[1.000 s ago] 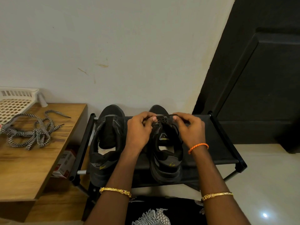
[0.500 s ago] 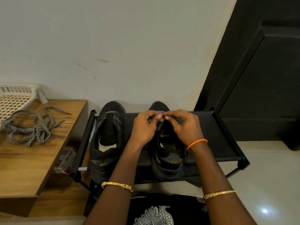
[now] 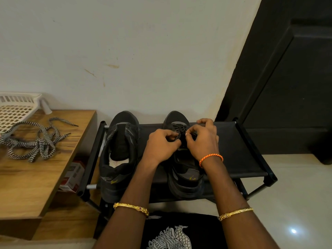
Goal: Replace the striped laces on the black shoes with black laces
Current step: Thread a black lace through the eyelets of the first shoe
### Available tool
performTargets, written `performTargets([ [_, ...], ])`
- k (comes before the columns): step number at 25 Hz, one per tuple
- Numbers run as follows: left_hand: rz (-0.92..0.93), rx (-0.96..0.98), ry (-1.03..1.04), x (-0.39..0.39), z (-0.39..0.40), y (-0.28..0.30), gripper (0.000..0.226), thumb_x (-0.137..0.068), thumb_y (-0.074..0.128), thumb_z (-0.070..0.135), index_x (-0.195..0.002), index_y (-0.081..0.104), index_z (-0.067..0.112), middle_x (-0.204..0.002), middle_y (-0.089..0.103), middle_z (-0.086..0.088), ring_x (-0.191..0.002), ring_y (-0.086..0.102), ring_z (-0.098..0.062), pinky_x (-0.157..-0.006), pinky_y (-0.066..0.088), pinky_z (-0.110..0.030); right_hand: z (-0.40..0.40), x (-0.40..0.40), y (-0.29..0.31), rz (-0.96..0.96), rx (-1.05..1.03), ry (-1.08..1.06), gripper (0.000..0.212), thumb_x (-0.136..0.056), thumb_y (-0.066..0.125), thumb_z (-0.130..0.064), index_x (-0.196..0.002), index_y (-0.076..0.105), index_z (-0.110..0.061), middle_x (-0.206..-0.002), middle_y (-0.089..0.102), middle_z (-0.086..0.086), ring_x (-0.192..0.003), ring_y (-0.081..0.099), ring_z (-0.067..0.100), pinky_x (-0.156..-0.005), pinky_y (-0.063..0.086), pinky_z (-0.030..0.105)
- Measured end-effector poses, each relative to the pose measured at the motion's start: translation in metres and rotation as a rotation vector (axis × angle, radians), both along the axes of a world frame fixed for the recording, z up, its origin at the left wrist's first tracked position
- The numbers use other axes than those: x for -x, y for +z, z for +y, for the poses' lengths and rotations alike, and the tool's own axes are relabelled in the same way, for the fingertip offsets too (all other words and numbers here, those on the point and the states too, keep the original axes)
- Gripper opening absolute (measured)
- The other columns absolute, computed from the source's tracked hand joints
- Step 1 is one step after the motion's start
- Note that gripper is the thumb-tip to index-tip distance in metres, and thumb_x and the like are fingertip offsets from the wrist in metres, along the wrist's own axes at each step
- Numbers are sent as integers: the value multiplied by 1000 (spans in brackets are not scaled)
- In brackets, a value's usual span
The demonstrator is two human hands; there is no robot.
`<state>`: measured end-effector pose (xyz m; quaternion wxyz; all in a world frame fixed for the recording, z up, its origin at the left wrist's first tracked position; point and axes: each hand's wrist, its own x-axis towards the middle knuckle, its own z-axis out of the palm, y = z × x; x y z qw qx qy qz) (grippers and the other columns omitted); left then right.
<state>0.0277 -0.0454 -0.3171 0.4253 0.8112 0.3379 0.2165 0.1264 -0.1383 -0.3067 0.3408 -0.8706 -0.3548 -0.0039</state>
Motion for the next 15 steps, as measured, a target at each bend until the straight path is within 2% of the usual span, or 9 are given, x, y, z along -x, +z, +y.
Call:
performTargets([
  [5,-46,168,8,2,3,-1,29,-85,68,18,-114,68,15,-103,70,0,-81,63,-10,-83,56,-32,5,0,-3,53,19,40,8,-88,64,-21,-86,70,-16,-143,34,2,-129,34,21,-101,34,45],
  [10,-70,303,-39,4,7,-3,37,-82,73,22,-116,66,12,-105,68,0,-89,68,-17,-67,58,-25,9,-3,-8,244,-108,51,8,-85,66,-14,-78,67,-16,-147,32,1,-129,39,23,-103,38,50],
  [13,-86,358,-70,5,8,-5,43,-79,76,22,-118,64,11,-108,66,-3,-97,64,-12,-65,55,-21,11,-3,-8,352,-157,36,17,-85,67,-10,-72,63,-20,-149,30,1,-132,38,24,-106,37,46],
  [15,-112,381,-76,6,9,-6,41,-78,76,25,-116,65,13,-106,67,0,-97,63,-9,-64,54,-20,12,-5,-8,413,-151,36,13,-85,67,-9,-76,66,-18,-152,27,2,-135,35,24,-107,36,35],
])
